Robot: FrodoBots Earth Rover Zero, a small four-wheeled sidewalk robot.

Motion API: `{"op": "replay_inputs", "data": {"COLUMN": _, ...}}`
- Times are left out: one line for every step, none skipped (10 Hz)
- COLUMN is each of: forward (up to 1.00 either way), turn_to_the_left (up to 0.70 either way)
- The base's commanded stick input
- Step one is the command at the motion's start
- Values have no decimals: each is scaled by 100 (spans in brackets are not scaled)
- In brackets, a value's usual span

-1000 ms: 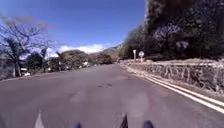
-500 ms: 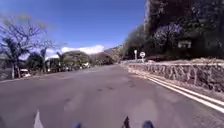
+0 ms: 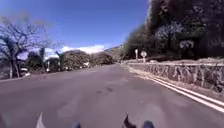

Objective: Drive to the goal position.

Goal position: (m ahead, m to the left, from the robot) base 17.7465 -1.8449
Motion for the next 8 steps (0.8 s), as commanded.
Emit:
{"op": "replay_inputs", "data": {"forward": 50, "turn_to_the_left": 0}}
{"op": "replay_inputs", "data": {"forward": 50, "turn_to_the_left": 0}}
{"op": "replay_inputs", "data": {"forward": 50, "turn_to_the_left": -4}}
{"op": "replay_inputs", "data": {"forward": 50, "turn_to_the_left": -12}}
{"op": "replay_inputs", "data": {"forward": 50, "turn_to_the_left": -20}}
{"op": "replay_inputs", "data": {"forward": 50, "turn_to_the_left": -25}}
{"op": "replay_inputs", "data": {"forward": 50, "turn_to_the_left": -25}}
{"op": "replay_inputs", "data": {"forward": 50, "turn_to_the_left": -25}}
